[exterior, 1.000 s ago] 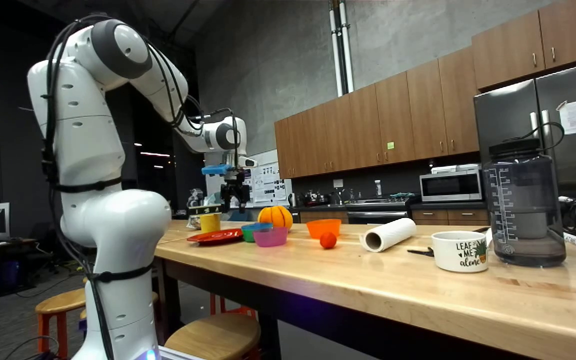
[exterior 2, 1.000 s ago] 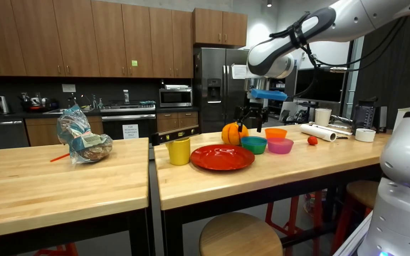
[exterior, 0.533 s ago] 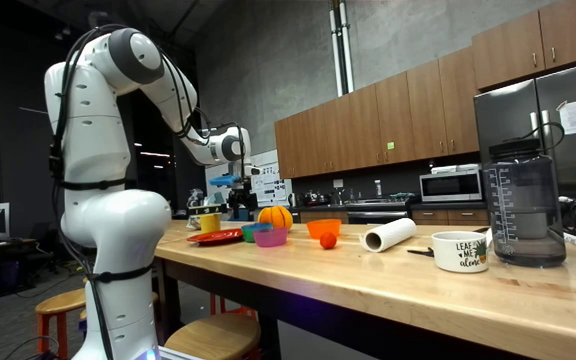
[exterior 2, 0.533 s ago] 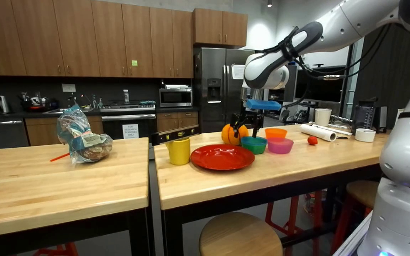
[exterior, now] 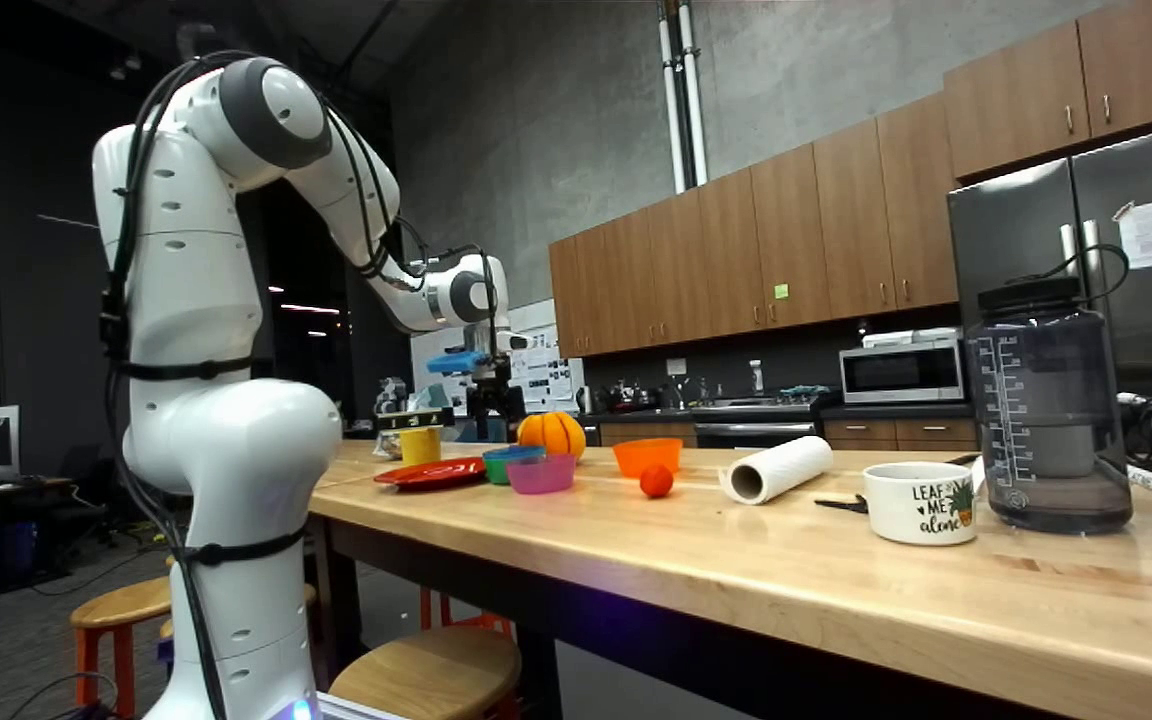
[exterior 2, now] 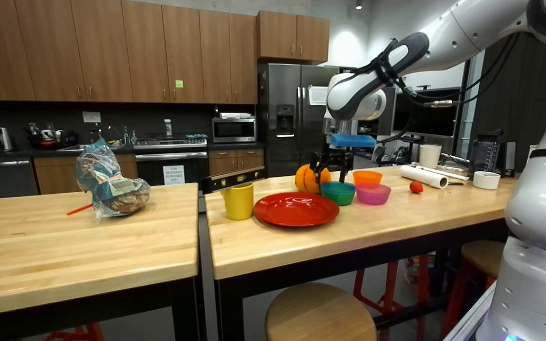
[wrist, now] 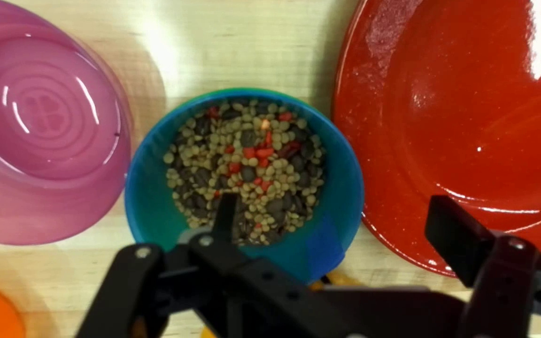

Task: Pour the contents in the green bowl into the orange bowl

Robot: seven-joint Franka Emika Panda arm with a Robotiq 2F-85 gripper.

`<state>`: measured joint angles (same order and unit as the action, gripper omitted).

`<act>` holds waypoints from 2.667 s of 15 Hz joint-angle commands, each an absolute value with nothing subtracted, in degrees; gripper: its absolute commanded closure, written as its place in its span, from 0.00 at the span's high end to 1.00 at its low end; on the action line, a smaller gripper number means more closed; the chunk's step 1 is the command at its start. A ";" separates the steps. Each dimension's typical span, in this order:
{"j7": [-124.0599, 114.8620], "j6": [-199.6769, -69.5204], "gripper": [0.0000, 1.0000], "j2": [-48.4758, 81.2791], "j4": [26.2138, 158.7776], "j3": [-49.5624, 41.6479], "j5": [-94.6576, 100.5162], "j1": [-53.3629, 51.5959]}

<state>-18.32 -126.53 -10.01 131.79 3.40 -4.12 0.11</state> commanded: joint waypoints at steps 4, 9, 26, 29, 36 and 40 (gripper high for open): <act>-16.98 -125.41 1.00 -10.14 128.89 0.64 -0.35 2.60; -4.35 -123.08 1.00 -8.98 126.90 -1.83 -2.45 2.50; 8.91 -122.65 1.00 -0.60 123.30 -3.89 0.12 3.60; 10.07 -122.57 0.74 -0.17 123.25 -4.44 -0.59 4.24; 11.81 -122.25 0.32 0.01 123.62 -4.82 -0.99 4.75; 12.65 -122.14 0.02 -0.97 124.29 -4.45 -2.03 4.34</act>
<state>10.95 -123.00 -0.20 124.28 -4.54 -0.98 4.40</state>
